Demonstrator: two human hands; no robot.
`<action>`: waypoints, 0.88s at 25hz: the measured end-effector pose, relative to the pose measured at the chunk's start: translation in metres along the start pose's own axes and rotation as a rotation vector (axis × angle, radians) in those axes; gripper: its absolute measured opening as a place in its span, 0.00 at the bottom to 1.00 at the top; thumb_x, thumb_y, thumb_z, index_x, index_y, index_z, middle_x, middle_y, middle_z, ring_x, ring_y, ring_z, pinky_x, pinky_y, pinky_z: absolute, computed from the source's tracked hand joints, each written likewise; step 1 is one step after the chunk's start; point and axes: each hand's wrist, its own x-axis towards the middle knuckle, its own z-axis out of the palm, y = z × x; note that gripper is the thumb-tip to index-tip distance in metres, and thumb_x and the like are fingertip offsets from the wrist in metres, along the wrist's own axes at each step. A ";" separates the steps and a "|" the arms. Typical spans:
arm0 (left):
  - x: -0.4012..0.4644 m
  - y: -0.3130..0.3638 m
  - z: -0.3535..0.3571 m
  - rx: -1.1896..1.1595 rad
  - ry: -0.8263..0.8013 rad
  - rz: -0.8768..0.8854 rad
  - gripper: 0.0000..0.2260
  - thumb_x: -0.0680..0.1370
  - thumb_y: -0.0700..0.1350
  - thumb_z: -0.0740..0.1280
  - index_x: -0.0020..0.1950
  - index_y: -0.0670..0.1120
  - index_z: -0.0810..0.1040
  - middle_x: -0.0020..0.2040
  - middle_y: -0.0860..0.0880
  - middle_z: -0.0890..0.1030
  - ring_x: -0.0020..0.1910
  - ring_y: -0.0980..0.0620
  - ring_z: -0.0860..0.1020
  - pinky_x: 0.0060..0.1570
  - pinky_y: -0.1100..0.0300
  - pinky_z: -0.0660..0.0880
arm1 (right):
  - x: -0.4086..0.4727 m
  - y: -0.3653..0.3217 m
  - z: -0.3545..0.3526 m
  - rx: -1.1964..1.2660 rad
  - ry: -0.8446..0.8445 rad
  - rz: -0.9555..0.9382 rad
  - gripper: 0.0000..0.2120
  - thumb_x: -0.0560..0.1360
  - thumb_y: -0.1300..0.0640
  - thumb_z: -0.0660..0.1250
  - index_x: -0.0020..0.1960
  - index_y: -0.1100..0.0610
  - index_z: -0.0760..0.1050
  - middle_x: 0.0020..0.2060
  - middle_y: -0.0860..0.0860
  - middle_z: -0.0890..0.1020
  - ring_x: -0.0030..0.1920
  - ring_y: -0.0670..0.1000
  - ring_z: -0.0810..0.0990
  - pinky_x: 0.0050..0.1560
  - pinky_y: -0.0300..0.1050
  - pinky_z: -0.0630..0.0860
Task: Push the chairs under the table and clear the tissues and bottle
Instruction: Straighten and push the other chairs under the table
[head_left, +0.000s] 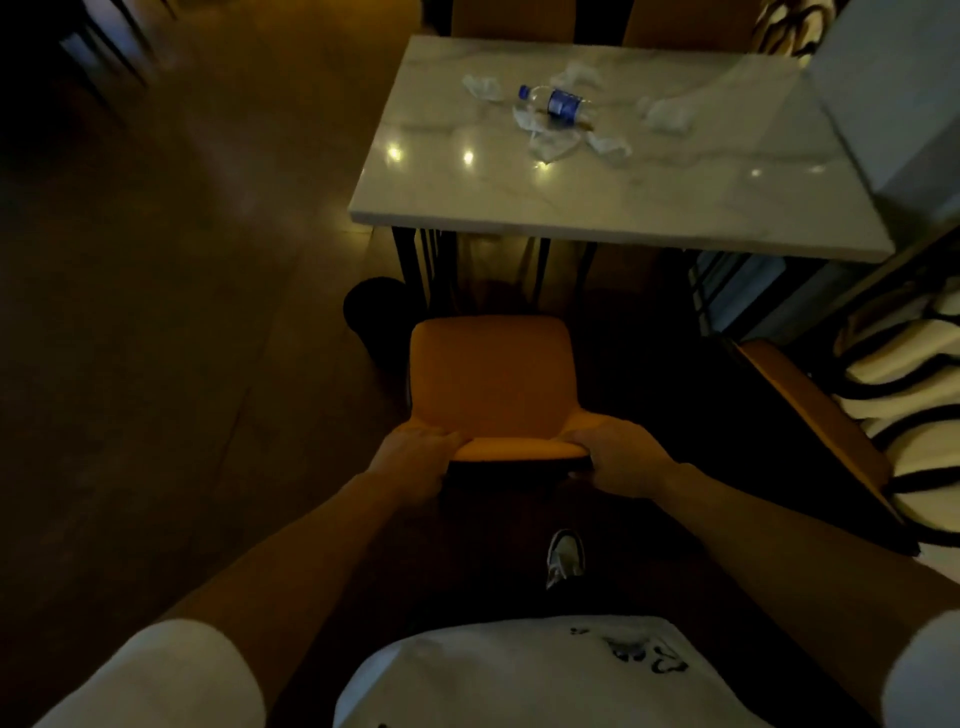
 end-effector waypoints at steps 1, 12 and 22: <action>-0.001 -0.004 -0.001 0.008 0.012 0.026 0.25 0.77 0.44 0.68 0.72 0.55 0.68 0.62 0.50 0.77 0.59 0.48 0.76 0.55 0.53 0.75 | -0.003 -0.006 0.000 0.028 0.005 0.012 0.22 0.78 0.45 0.65 0.71 0.43 0.70 0.56 0.49 0.79 0.55 0.53 0.77 0.55 0.50 0.76; 0.022 -0.075 -0.019 0.029 0.026 -0.023 0.18 0.75 0.44 0.70 0.64 0.55 0.73 0.57 0.51 0.77 0.53 0.50 0.78 0.51 0.50 0.80 | 0.051 -0.042 0.002 -0.082 0.050 0.051 0.21 0.78 0.40 0.62 0.69 0.44 0.70 0.50 0.48 0.79 0.48 0.52 0.78 0.50 0.51 0.78; 0.077 -0.080 -0.035 0.010 0.044 -0.018 0.19 0.74 0.45 0.72 0.62 0.56 0.72 0.56 0.53 0.76 0.53 0.52 0.77 0.52 0.53 0.78 | 0.094 0.007 -0.013 -0.123 0.103 0.025 0.26 0.75 0.39 0.65 0.72 0.42 0.67 0.53 0.47 0.81 0.53 0.52 0.79 0.51 0.52 0.79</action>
